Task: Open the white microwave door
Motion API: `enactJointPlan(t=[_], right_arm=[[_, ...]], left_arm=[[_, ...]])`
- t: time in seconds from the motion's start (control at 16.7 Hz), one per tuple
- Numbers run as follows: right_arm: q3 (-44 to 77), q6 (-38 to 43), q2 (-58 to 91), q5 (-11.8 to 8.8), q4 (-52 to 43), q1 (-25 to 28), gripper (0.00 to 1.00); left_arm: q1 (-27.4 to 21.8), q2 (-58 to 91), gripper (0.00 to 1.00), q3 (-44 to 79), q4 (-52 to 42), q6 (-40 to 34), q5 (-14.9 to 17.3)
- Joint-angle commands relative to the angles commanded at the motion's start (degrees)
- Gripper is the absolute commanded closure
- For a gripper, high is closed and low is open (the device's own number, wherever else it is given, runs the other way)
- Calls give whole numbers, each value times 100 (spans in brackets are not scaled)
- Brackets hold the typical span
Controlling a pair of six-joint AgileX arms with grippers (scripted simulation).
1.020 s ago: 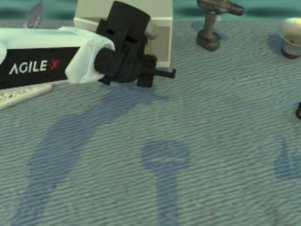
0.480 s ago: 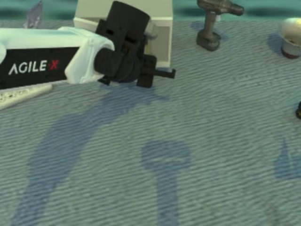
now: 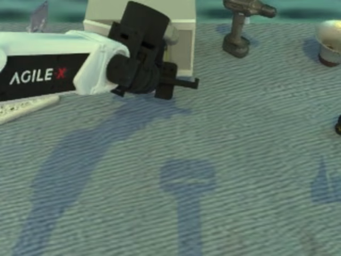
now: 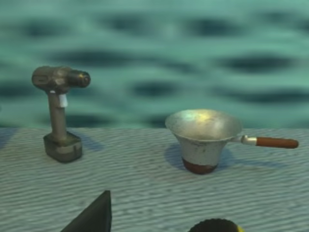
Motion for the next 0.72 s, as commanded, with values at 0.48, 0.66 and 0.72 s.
enactJointPlan(t=[0.48,0.66,0.72], right_arm=[[0,0,0,0,0,0,0],[0,0,0,0,0,0,0],[0,0,0,0,0,0,0]], left_arm=[[2,-64,100,-90,39,94,120],[75,-162,100,-227,103,258,222],[82,-169,100,-245,107,277,233]])
